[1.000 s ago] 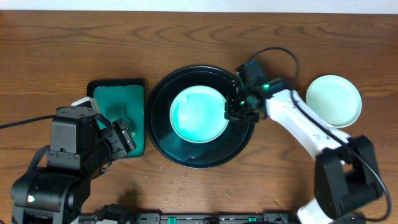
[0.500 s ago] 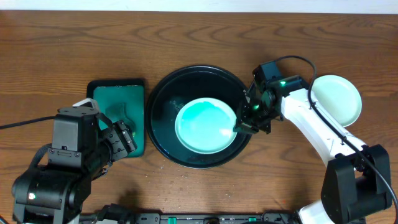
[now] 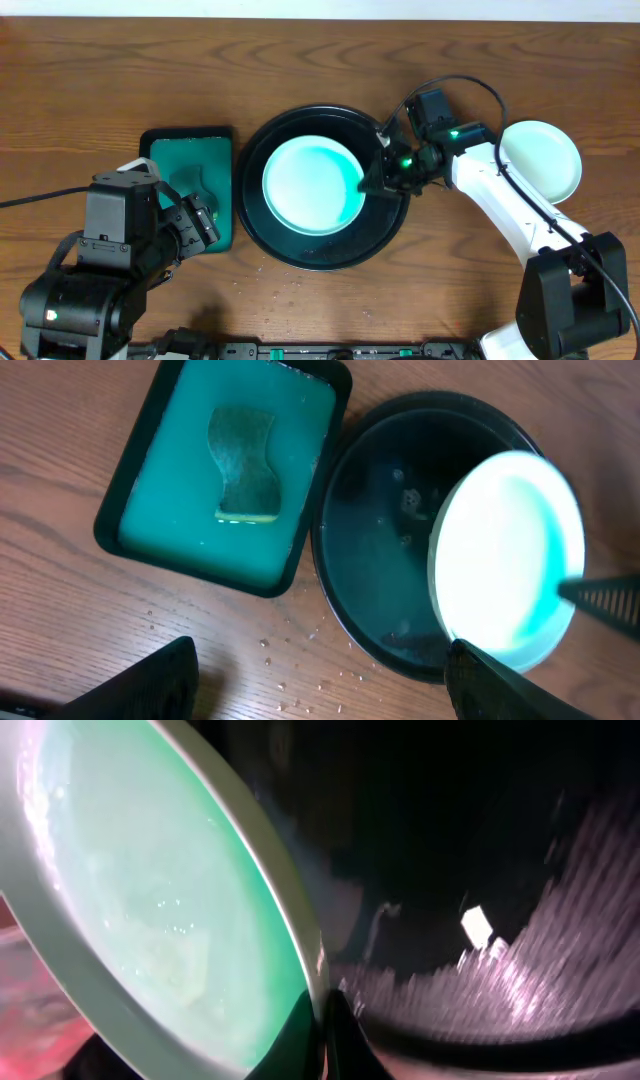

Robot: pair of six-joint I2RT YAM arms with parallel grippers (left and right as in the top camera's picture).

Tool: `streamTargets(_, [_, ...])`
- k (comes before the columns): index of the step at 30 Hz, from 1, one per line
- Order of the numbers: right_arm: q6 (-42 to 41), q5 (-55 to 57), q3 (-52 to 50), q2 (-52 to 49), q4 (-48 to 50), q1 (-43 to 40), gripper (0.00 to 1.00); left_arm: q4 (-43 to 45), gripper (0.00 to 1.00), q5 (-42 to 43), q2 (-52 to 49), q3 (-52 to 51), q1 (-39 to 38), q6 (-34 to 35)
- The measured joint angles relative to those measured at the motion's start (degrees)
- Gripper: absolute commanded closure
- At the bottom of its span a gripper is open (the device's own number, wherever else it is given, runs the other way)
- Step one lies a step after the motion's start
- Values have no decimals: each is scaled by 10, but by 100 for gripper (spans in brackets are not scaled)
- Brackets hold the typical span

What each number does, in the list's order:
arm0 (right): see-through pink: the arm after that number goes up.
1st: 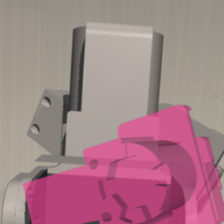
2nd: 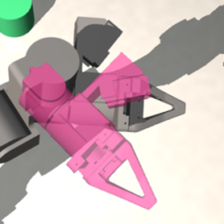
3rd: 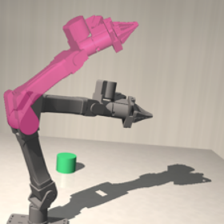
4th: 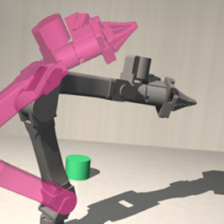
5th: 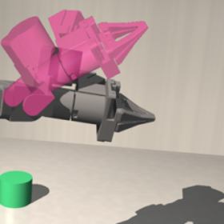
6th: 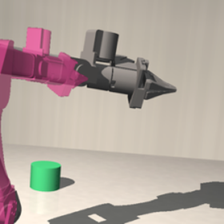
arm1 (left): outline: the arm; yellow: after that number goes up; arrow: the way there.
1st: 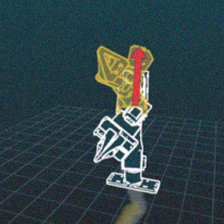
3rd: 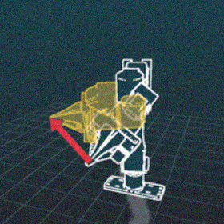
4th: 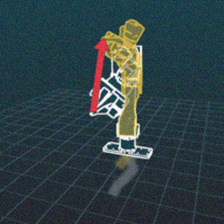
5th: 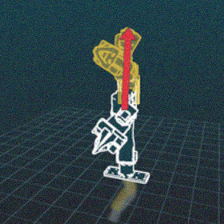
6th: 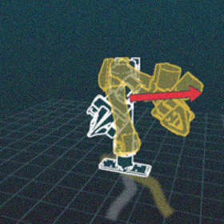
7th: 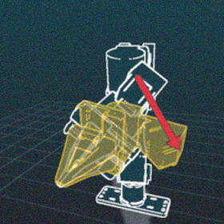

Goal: Clean dirty plates on tray and stack at the side
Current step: 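Retract the left arm to rest and lift the plate rim with the right gripper, then tilt the held plate upright over the black tray to drain water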

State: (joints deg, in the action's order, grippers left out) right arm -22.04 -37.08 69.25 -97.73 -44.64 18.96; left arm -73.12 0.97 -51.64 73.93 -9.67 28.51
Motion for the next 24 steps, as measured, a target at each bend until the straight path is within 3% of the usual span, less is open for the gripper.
streamTargets(9, [26,79,0,0,108,0,98,0,21,0,0,0,0,0])
streamTargets(24, [97,249,0,15,78,17,98,0,21,0,0,0,0,0])
